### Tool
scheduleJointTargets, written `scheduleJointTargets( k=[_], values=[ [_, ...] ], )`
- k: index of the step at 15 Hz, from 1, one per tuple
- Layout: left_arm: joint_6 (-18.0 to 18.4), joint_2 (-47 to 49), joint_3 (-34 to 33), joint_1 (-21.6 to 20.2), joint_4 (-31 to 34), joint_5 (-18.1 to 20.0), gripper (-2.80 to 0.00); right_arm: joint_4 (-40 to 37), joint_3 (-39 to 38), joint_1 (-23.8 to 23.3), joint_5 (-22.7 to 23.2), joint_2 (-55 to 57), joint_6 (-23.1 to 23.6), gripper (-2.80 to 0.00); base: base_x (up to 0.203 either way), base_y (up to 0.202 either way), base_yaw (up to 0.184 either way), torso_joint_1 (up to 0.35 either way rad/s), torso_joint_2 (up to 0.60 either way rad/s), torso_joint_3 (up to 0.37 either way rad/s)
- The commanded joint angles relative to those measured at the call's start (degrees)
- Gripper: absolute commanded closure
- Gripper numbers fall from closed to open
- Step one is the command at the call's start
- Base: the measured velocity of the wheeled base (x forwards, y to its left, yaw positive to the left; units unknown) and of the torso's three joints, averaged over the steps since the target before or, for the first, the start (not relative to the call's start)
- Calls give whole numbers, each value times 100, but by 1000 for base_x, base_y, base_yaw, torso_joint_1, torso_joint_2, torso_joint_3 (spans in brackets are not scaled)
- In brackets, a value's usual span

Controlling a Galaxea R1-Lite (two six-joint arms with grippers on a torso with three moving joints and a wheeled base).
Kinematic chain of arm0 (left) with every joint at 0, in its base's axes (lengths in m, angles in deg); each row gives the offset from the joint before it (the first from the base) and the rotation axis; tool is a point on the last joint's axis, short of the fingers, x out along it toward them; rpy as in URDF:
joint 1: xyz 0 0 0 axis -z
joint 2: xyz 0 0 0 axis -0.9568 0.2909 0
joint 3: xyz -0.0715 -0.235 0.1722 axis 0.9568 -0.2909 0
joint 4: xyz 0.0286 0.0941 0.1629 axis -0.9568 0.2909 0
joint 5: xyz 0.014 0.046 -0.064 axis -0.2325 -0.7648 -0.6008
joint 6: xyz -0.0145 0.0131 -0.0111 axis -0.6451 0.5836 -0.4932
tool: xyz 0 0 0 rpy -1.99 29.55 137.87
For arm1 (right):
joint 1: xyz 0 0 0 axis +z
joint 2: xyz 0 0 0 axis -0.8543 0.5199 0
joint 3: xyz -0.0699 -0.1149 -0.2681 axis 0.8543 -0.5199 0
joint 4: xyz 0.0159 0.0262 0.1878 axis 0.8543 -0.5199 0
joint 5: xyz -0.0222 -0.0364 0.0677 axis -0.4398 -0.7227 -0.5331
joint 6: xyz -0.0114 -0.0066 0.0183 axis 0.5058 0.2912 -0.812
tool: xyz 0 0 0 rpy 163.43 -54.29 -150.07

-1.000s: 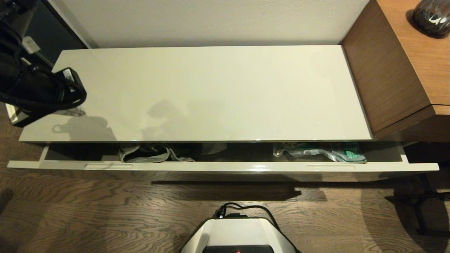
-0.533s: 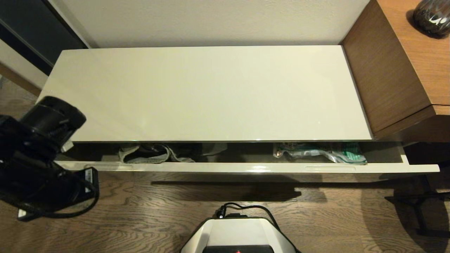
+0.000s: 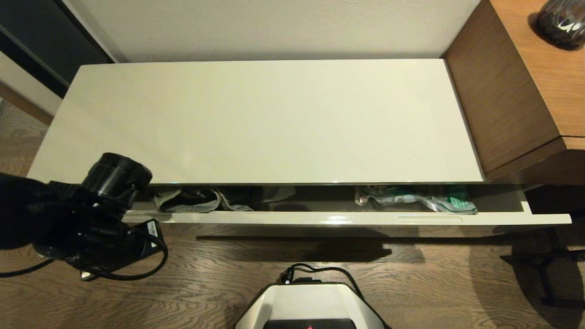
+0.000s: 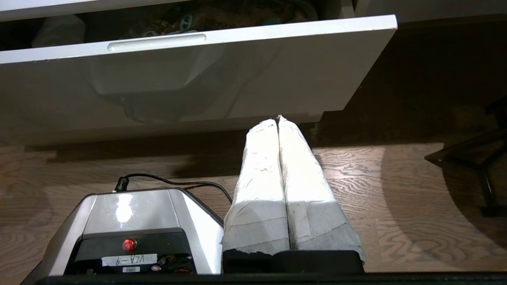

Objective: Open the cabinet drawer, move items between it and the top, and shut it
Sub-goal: Close the drawer

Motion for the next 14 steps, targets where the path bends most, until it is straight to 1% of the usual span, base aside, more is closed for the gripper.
scheduleJointTargets(
  k=[1,2,4,7,9,11,14],
  values=[
    [-72,292,379,-89,-5,-3,0,-1,-2,0,-2,8,-4,0,0,0,0,0,0,0],
    [-85,364,699,-170,54,7,0,0,-7,0,-2,8,-4,0,0,0,0,0,0,0],
    [-94,522,1324,-322,401,30,0,7,-9,0,-2,8,-4,0,0,0,0,0,0,0],
    [-35,832,2596,-523,1108,0,0,-1,-9,0,-2,8,-4,0,0,0,0,0,0,0],
    [48,965,3176,-576,1506,-15,0,-1,-9,0,-2,8,-4,0,0,0,0,0,0,0],
    [76,1021,3392,-579,1764,-17,0,-1,-8,0,-2,8,-4,0,0,0,0,0,0,0],
    [77,776,3382,-488,1979,8,0,4,-5,0,-2,8,-4,0,0,0,0,0,0,0]
  ],
)
